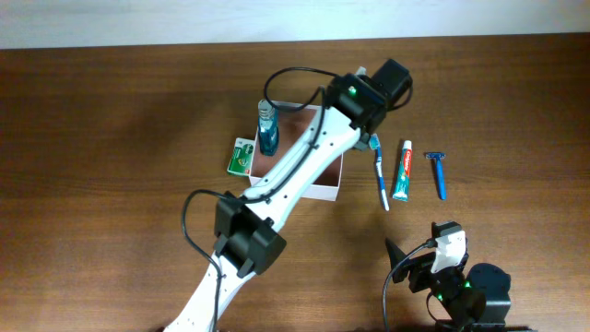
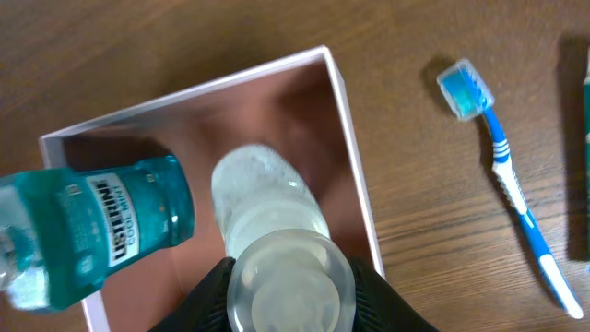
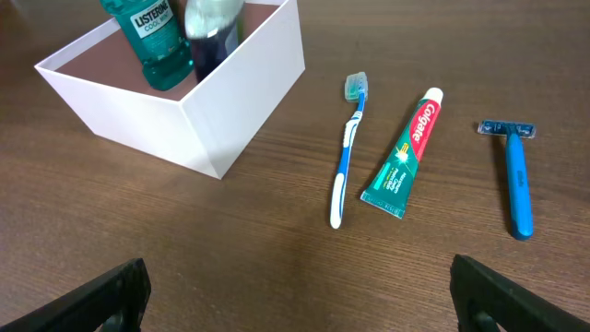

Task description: Pack container

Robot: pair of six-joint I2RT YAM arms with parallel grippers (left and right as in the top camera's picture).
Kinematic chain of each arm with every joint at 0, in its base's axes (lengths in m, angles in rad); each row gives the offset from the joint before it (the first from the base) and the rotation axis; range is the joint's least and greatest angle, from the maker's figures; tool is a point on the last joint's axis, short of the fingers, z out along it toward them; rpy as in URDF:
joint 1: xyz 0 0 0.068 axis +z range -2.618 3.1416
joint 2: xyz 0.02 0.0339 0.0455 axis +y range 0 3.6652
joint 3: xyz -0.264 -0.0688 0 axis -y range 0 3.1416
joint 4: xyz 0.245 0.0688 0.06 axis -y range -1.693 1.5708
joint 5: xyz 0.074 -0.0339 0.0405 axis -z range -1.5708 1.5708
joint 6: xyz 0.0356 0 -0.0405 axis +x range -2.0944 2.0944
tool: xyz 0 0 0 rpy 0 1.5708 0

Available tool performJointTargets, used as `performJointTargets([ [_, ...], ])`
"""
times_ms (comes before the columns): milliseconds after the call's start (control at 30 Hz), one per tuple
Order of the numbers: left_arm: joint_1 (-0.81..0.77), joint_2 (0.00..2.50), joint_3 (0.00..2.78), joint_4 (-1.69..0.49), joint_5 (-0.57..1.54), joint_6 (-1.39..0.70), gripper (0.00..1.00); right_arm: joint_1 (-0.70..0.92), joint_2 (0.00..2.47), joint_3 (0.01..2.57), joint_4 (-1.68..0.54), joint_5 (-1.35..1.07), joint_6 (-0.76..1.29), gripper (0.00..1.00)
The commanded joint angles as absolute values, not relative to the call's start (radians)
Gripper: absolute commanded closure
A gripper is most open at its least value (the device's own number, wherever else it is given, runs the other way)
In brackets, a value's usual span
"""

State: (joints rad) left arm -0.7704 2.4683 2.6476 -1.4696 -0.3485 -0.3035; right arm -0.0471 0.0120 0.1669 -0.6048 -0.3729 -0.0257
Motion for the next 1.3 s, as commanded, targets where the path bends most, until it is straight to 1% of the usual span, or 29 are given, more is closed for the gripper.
performJointTargets([
  [0, -0.748, 2.374, 2.653, -1.458, -0.324, -0.344, 0.77, -0.053, 0.004, 0.162, -0.608, -0.385, -0.017, 0.01],
  [200, -0.719, 2.372, 2.653, -1.452, -0.24, -0.353, 0.77, -0.053, 0.004, 0.162, -0.608, -0.385, -0.017, 0.01],
  [300, -0.707, 2.372, 2.653, -1.45, -0.19, -0.371, 0.81, -0.053, 0.004, 0.162, -0.608, -0.385, -0.017, 0.01],
  [367, -0.706, 2.372, 2.653, -1.443, -0.189, -0.381, 0.81, -0.053, 0.004, 0.162, -0.609, -0.385, -0.017, 0.01],
  [767, -0.668, 2.36, 2.652, -1.396, -0.126, -0.393, 0.79, -0.053, 0.004, 0.162, -0.608, -0.385, -0.017, 0.01],
  [800, -0.664, 2.36, 2.652, -1.395, -0.127, -0.393, 0.75, -0.053, 0.004, 0.162, -0.608, -0.385, -0.017, 0.01],
  [833, -0.659, 2.36, 2.652, -1.393, -0.126, -0.393, 0.69, -0.053, 0.004, 0.162, -0.609, -0.385, -0.017, 0.01],
  [867, -0.657, 2.36, 2.652, -1.392, -0.127, -0.393, 0.59, -0.053, 0.004, 0.162, -0.608, -0.385, -0.017, 0.01],
  [933, -0.647, 2.36, 2.652, -1.391, -0.126, -0.393, 0.51, -0.053, 0.004, 0.162, -0.609, -0.385, -0.017, 0.01],
  [967, -0.644, 2.36, 2.652, -1.392, -0.126, -0.393, 0.42, -0.053, 0.004, 0.162, -0.608, -0.385, -0.017, 0.01],
  [1000, -0.64, 2.36, 2.652, -1.393, -0.126, -0.392, 0.37, -0.053, 0.004, 0.162, -0.608, -0.385, -0.017, 0.01],
  [1033, -0.637, 2.36, 2.652, -1.398, -0.125, -0.392, 0.34, -0.053, 0.004, 0.162, -0.608, -0.385, -0.017, 0.01],
  [1100, -0.633, 2.36, 2.652, -1.409, -0.118, -0.392, 0.32, -0.053, 0.004, 0.162, -0.609, -0.385, -0.017, 0.01],
  [1267, -0.632, 2.358, 2.652, -1.417, -0.119, -0.391, 0.32, -0.053, 0.004, 0.162, -0.608, -0.385, -0.017, 0.01],
])
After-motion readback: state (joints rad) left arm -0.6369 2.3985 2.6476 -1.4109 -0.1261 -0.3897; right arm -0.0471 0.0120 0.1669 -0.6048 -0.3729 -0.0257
